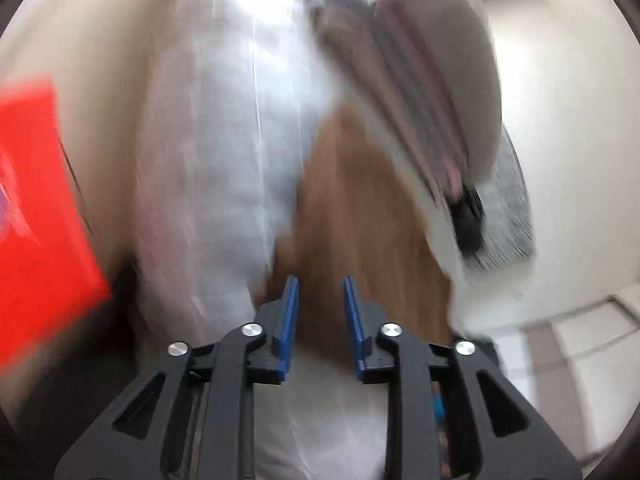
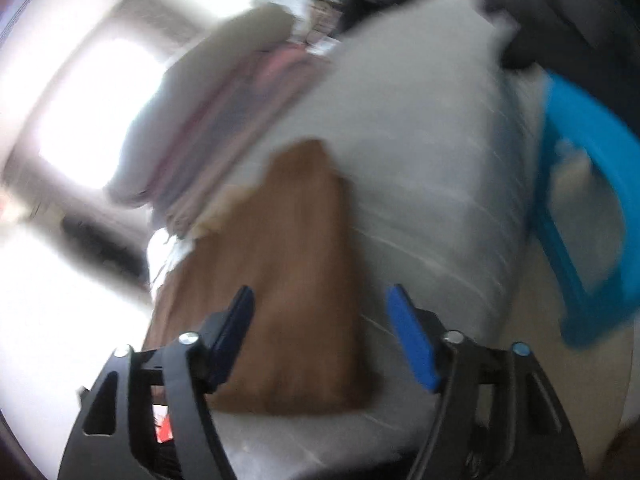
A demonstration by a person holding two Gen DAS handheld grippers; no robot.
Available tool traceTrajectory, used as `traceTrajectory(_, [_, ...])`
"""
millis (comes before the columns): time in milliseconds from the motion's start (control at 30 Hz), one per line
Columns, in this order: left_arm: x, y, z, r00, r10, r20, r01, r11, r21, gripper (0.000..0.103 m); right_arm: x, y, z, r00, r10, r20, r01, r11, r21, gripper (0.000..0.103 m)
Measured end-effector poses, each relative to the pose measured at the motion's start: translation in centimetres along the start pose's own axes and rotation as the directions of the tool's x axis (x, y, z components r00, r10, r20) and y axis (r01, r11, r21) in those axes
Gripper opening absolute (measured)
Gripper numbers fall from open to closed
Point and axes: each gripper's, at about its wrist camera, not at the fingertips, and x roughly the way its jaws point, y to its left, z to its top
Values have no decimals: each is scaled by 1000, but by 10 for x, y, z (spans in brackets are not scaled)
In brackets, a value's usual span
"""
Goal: Fold large clothes
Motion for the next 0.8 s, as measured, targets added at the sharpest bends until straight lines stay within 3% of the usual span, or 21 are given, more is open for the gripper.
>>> traceTrajectory(67, [-13, -19, 5, 994, -11, 106, 6, 999, 48, 43, 16, 37, 8, 998, 54, 7, -54, 995, -89, 78])
traceTrajectory(133, [-8, -53, 4, 979, -73, 188, 44, 988, 150, 56, 44, 71, 16, 998, 64, -8, -64, 986, -151, 79])
traceTrajectory(233, [32, -101, 2, 954, -157, 256, 70, 945, 321, 60, 95, 124, 27, 999, 52, -4, -52, 963, -265, 80])
traceTrajectory(333, [98, -123, 12, 955, -123, 270, 12, 926, 378, 60, 148, 150, 45, 999, 35, -4, -34, 950, -312, 80])
traceTrajectory(433, [165, -117, 24, 974, -23, 227, -52, 947, 317, 60, 201, 145, 59, 999, -40, -2, 37, 935, -353, 80])
traceTrajectory(533, [216, -106, 36, 981, 42, 188, -95, 956, 279, 60, 246, 103, 68, 989, -142, -38, 123, 939, -320, 80])
traceTrajectory(600, [232, -106, 39, 981, 34, 190, -89, 954, 288, 60, 267, 68, 80, 994, -79, -75, 60, 972, -227, 80])
traceTrajectory(733, [253, -115, 45, 979, 66, 194, -129, 935, 331, 60, 261, 44, 97, 998, 45, -39, -48, 993, -108, 80])
traceTrajectory(800, [249, -114, 44, 978, 55, 201, -121, 935, 333, 60, 249, 47, 94, 999, 42, -12, -43, 993, -109, 80])
